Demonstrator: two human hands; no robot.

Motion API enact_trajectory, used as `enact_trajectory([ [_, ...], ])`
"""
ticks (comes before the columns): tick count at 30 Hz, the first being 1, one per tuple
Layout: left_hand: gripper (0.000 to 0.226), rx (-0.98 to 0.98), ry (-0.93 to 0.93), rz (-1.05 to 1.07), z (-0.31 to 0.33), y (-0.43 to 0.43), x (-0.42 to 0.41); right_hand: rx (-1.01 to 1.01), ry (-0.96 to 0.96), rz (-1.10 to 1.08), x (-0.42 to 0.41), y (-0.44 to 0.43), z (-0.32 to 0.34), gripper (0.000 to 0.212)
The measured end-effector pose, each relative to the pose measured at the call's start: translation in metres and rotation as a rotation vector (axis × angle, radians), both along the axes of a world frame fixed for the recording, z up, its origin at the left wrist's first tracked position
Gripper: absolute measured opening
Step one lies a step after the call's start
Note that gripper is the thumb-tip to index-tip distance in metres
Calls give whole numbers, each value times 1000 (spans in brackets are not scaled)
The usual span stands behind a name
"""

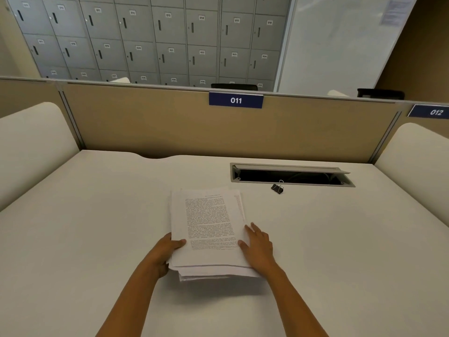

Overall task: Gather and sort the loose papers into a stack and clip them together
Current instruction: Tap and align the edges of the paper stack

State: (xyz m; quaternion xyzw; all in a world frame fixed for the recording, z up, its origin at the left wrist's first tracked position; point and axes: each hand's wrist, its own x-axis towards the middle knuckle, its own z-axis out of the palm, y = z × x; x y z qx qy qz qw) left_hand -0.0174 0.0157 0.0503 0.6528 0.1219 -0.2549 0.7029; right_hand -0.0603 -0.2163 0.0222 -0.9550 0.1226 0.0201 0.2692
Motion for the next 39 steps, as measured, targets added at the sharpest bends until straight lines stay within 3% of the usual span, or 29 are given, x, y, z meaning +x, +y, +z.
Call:
enact_trajectory([
  [4, 33, -62, 78, 58, 4, -1, 0, 670, -6, -224, 0, -15, 14, 65],
  [7, 41, 91, -9, 109, 3, -10, -2, 939, 119, -219, -9, -17, 21, 54],
  [11, 73, 361, -189, -6, 1, -26, -5, 785, 170, -138, -17, -11, 21, 52],
  [14, 64, 428, -171, -58, 1, -25, -6, 722, 190, -124, -18, -10, 24, 52],
  [17, 39, 246, -86, -17, 6, -13, -9, 796, 147, -170, -19, -14, 29, 48],
  [19, 39, 162, -91, 2, 11, -9, -11, 812, 59, -191, -20, -17, 33, 47],
  [23, 54, 191, -399, 58, 26, -12, -8, 764, -228, -200, -19, -14, 43, 46],
  [27, 54, 49, -628, 108, 41, -19, -6, 848, -435, -171, -19, -7, 56, 39],
  [32, 86, -51, -593, 111, 44, -25, -12, 835, -461, -182, -16, -3, 55, 30],
  [34, 83, -56, -570, 82, 41, -24, -13, 824, -428, -162, -18, -5, 52, 23],
  [39, 75, -36, -562, -11, 49, -16, -9, 872, -396, -93, -23, -12, 66, 32],
])
